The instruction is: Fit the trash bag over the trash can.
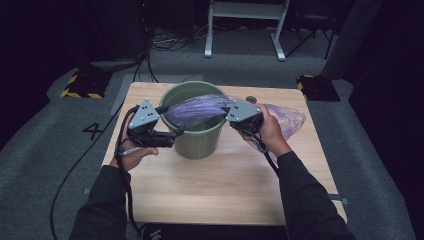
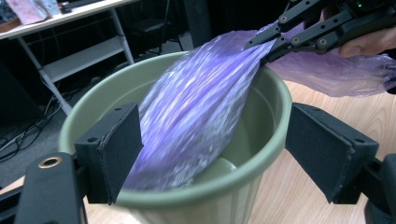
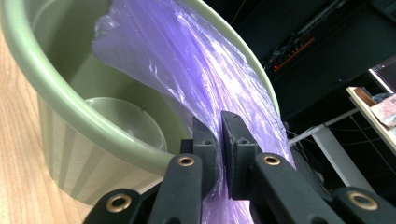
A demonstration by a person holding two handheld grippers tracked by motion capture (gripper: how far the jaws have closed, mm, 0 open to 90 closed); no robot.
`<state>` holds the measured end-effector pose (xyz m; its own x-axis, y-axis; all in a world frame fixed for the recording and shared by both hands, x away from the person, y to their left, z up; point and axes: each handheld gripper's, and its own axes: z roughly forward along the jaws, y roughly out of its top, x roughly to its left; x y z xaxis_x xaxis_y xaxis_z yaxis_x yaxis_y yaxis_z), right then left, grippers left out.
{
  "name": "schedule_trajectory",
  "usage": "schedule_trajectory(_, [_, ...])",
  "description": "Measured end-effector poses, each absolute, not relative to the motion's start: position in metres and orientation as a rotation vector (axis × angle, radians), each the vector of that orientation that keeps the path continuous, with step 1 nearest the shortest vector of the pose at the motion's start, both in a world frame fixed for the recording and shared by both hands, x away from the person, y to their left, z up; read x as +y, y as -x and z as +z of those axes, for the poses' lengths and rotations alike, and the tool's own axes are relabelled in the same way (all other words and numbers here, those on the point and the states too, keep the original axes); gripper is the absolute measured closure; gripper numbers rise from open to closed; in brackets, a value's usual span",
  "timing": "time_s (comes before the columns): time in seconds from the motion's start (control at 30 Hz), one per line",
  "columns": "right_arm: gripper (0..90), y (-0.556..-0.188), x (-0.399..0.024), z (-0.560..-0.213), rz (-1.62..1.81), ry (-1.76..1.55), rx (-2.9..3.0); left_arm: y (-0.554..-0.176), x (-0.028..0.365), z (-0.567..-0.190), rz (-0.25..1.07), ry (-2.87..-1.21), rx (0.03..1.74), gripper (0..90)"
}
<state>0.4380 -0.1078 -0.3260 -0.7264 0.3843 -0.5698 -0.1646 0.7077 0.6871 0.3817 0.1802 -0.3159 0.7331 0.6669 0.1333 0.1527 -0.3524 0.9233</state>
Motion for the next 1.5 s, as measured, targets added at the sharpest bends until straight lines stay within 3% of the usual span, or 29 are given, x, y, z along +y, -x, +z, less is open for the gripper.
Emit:
schedule_trajectory(1.23, [88.0,-0.434,-0.099,-0.317,1.009,-0.092,2.207,-0.429,0.138,-0.321,0.635,-2.029,0.635,19.8])
schedule_trajectory(1.3, [88.1,-0.433,-0.098,-0.316,1.01,-0.085,2.209,-0.43,0.137,-0.32,0.646,-2.033,0.633,23.6])
schedule_trajectory(1.5, [87.8,-0.432,-0.095,-0.315,1.013,-0.08,2.21,-0.431,0.134,-0.321,0.708,-2.086,0.621,50.0])
